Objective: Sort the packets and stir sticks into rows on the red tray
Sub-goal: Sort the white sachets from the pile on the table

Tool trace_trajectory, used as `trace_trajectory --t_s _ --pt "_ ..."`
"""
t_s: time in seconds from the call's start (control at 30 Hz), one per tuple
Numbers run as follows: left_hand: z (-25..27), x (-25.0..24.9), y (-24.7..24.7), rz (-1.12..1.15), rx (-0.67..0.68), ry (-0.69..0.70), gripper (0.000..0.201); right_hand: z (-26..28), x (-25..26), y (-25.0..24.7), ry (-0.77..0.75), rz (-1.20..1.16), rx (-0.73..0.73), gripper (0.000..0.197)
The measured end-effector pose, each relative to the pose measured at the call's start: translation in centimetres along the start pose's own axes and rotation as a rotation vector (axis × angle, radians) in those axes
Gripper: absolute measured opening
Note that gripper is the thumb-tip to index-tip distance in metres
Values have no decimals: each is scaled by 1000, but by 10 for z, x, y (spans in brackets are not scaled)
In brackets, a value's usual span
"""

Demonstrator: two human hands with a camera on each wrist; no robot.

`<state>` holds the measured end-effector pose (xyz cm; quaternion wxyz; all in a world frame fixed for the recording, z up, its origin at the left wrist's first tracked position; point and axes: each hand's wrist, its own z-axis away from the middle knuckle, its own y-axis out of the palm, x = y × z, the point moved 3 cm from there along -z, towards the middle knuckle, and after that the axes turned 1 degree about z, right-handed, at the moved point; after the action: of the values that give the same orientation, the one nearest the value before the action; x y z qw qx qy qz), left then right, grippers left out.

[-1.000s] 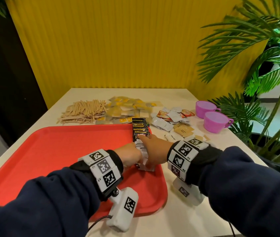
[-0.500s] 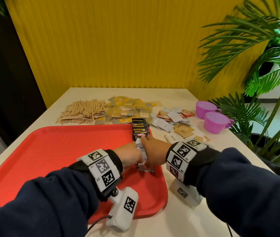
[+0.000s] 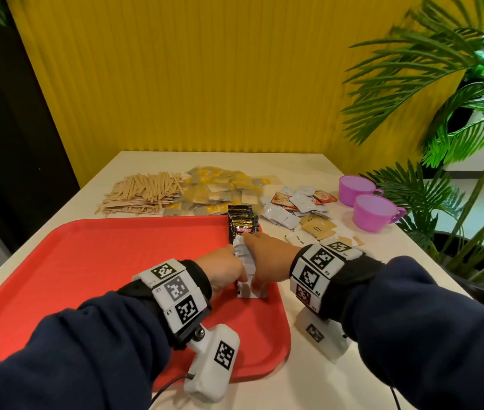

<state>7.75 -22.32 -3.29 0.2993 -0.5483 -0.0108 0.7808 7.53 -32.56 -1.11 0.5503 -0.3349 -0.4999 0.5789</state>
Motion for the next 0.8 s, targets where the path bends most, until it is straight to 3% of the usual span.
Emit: trace_trajectory --t_s 0.2,0.33,0.43,0.6,0.8 --pt "3 1 4 135 23 26 68 -4 2 2 43 1 -31 104" --pt "5 0 5 162 50 46 59 -5 4 -1 30 24 -8 118" --pt "6 1 4 130 51 37 76 -5 5 -4 38 47 -14 121" --pt "11 -2 4 89 46 37 50 -8 6 -6 40 46 -56 122" --pt "4 -2 3 77 13 53 68 -8 2 -5 23 6 -80 125"
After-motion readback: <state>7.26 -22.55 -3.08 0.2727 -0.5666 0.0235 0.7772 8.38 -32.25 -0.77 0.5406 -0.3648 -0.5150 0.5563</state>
